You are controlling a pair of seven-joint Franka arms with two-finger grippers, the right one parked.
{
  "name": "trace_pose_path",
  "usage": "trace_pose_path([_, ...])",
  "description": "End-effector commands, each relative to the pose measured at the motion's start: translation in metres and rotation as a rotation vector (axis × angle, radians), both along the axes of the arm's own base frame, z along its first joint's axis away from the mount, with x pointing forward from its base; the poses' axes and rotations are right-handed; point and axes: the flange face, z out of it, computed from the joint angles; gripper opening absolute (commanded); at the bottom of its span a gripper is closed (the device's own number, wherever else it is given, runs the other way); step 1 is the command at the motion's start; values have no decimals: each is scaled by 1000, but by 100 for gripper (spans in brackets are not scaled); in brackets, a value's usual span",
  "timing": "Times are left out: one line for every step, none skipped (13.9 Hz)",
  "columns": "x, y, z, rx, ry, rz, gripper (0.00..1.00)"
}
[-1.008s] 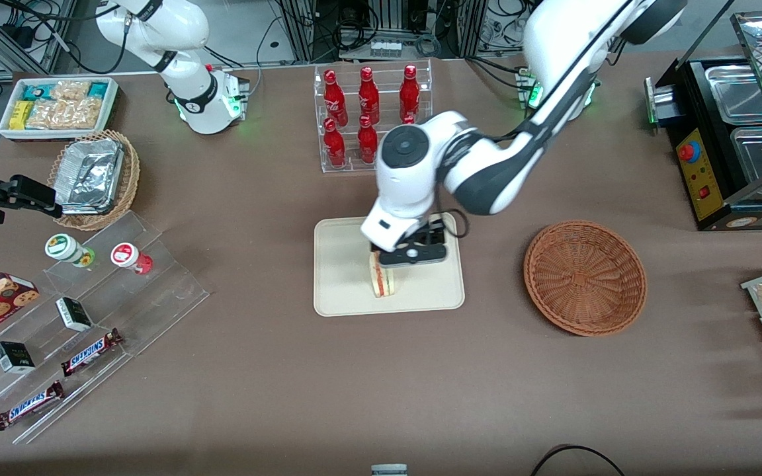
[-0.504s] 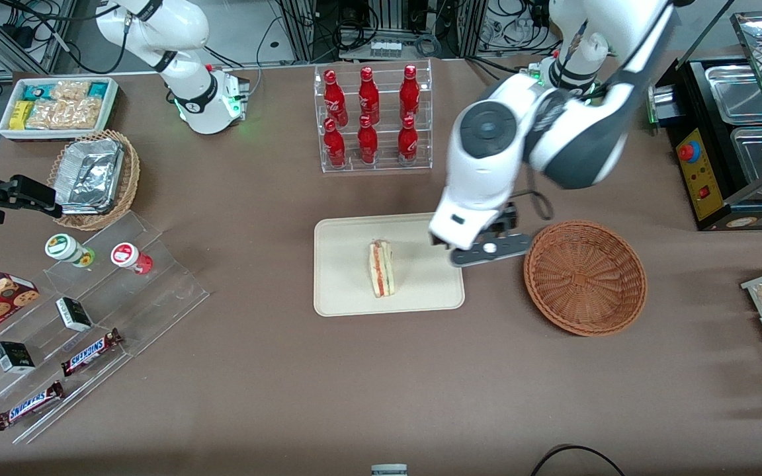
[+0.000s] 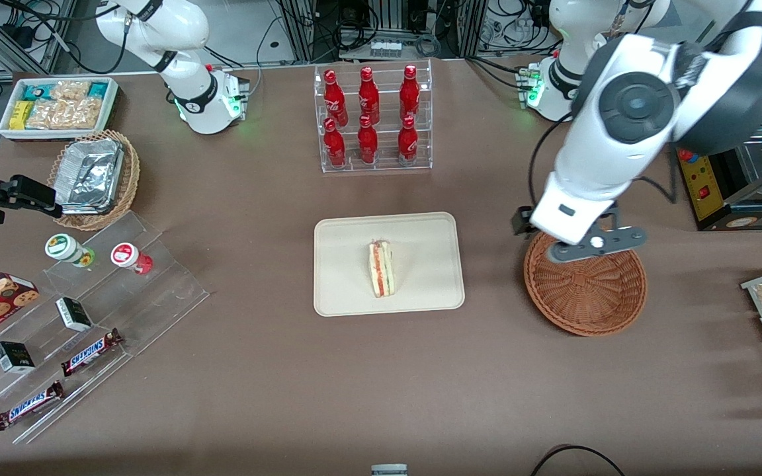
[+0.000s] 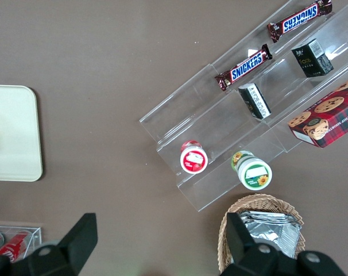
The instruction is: Place sandwich from basket to tray
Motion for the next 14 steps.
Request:
trace_pose_path([-12,36,21,-5,25,-37,99])
trace_pose_path([-16,44,27,-10,37,-58,99])
trace_pose_path([-18,56,32,-14,44,-74,99])
trace_pose_path([-20,72,36,-16,48,-81,99])
trace_pose_path([-27,82,40,-34,55,-99,99])
trace_pose_path([-31,97,44,-45,56,-102,99])
trace_pose_path([-35,110,49,-57,55,-120,99])
trace_pose_path([-38,123,51,-70,57,-130,99])
trace_pose_path([-44,131,52,-72,58,-136,99])
trace_pose_path([-49,138,53,-71,56,-133,99])
trace_pose_path([-52,141,53,-70,51,-129,99])
trace_pose_path([-55,144,54,-69,52,-128,99])
trace_pose_path([-61,154,54,-71,52,-133,99])
trace_pose_path([-66,167,54,-75,51,-154,99])
